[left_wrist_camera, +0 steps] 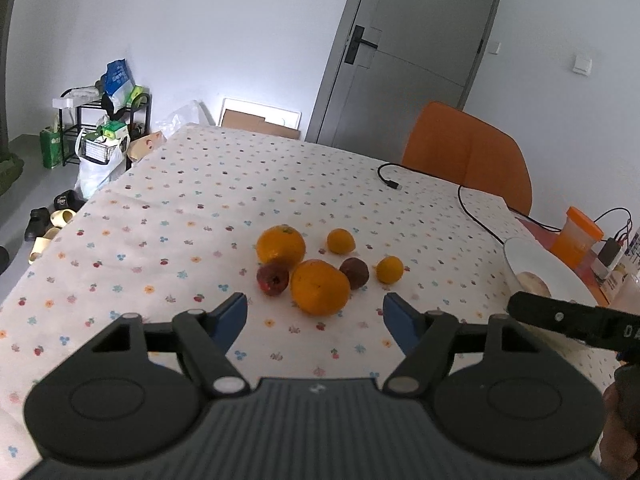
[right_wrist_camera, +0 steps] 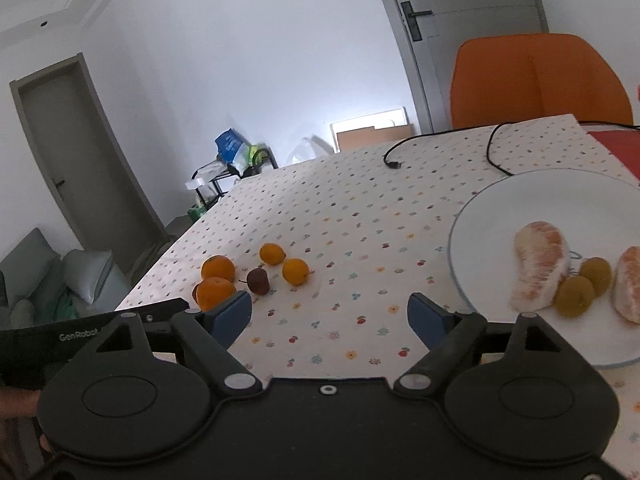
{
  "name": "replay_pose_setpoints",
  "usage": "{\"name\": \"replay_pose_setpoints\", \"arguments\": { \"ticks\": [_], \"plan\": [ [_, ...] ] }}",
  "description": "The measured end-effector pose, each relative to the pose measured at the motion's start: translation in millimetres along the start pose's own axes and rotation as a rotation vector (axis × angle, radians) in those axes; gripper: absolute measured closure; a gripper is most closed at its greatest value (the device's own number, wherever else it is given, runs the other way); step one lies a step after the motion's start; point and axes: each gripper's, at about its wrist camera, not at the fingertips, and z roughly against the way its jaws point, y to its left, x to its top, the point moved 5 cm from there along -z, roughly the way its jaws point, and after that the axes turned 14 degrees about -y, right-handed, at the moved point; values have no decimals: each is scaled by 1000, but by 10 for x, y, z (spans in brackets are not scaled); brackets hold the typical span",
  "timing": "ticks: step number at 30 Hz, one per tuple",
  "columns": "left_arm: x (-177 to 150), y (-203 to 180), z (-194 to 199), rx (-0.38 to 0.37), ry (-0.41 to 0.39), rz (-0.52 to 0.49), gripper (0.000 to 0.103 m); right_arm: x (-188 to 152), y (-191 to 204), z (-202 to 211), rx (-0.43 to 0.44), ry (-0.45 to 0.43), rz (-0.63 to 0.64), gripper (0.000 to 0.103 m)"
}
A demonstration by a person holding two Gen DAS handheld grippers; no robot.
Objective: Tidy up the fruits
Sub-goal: 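Close the left gripper on a large orange while the right tool moves toward a small orange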
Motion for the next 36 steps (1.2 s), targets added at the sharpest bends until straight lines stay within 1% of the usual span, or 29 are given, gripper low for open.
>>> {"name": "replay_pose_setpoints", "arguments": {
  "ticks": [2,7,11,17,20,25,26,27,31,36],
  "plan": [
    [-10,-3,-28,-6,2,6,33,-8,11,-51,2,10,8,24],
    [-49,-30,-109,-13,13,16,41,-25,33,-139,7,25,20,25],
    [-64,-55,-170,-17,21,24,49,-42,26,-194,4,36,25,31],
    [-81,-110,-268,-14,27,34,54,-60,42,-269,12,52,44,36],
    [-91,-129,-328,12,34,30,54,-59,62,-310,21,58,59,39],
    [-78,-140,-389,22,27,34,55,-64,78,-383,32,71,75,41],
    [-79,-143,-400,26,26,32,59,-64,79,-396,33,73,77,41],
    [-78,-137,-414,33,25,30,66,-61,79,-407,34,75,78,41],
    [-68,-70,-424,27,22,70,68,-39,96,-448,37,78,83,42],
    [-33,-1,-367,22,14,84,68,-25,160,-521,48,82,98,42]
  ]
}}
